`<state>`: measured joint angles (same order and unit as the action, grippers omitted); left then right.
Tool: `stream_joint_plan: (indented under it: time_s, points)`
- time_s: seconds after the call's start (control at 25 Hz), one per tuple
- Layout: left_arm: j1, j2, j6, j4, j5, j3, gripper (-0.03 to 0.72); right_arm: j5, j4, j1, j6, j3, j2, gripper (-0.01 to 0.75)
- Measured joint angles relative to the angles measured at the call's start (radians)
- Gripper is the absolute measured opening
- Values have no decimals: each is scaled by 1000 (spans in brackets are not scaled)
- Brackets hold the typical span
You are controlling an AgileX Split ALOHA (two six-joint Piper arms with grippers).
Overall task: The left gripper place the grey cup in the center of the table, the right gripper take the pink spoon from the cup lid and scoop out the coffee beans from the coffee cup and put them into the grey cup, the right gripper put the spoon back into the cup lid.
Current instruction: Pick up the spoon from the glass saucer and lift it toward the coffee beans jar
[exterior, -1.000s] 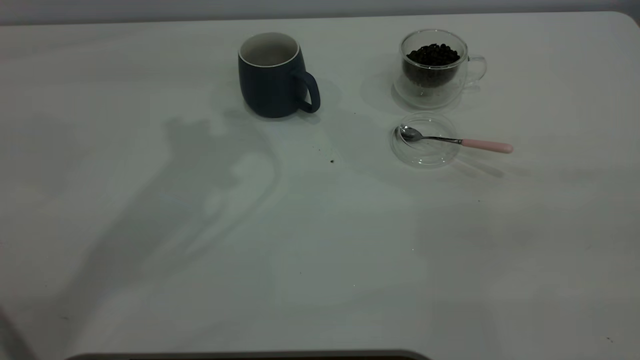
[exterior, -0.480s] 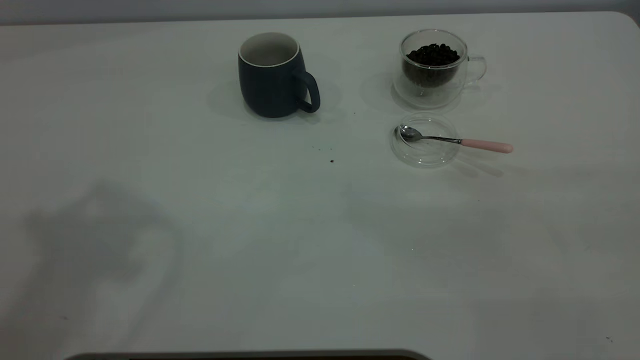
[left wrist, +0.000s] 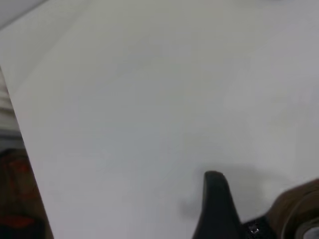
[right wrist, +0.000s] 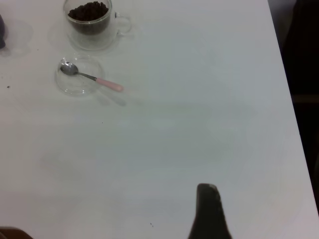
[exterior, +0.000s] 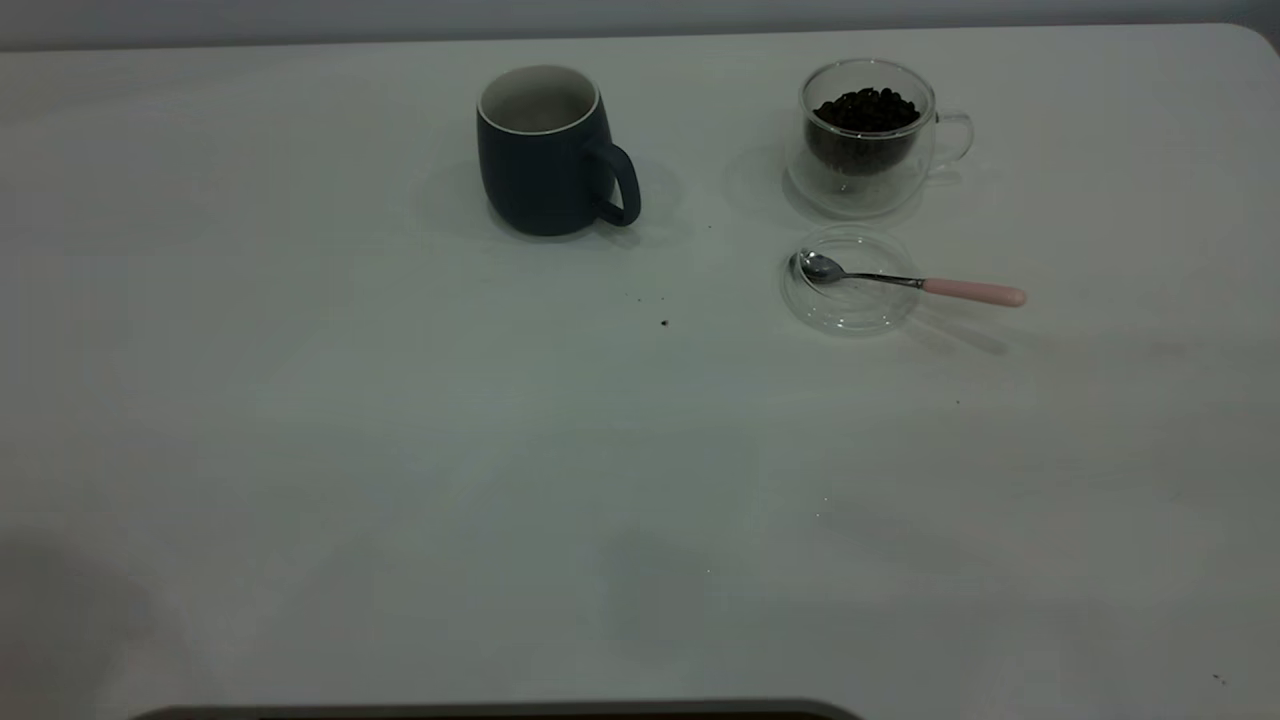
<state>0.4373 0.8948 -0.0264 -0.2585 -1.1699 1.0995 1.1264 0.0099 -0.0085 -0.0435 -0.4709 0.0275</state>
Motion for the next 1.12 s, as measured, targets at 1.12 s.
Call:
stream_joint_plan:
  time_s: [1.12]
  points:
    - [-298,-867,96,190,32,-598,567,0,0,0,0,0,0,581]
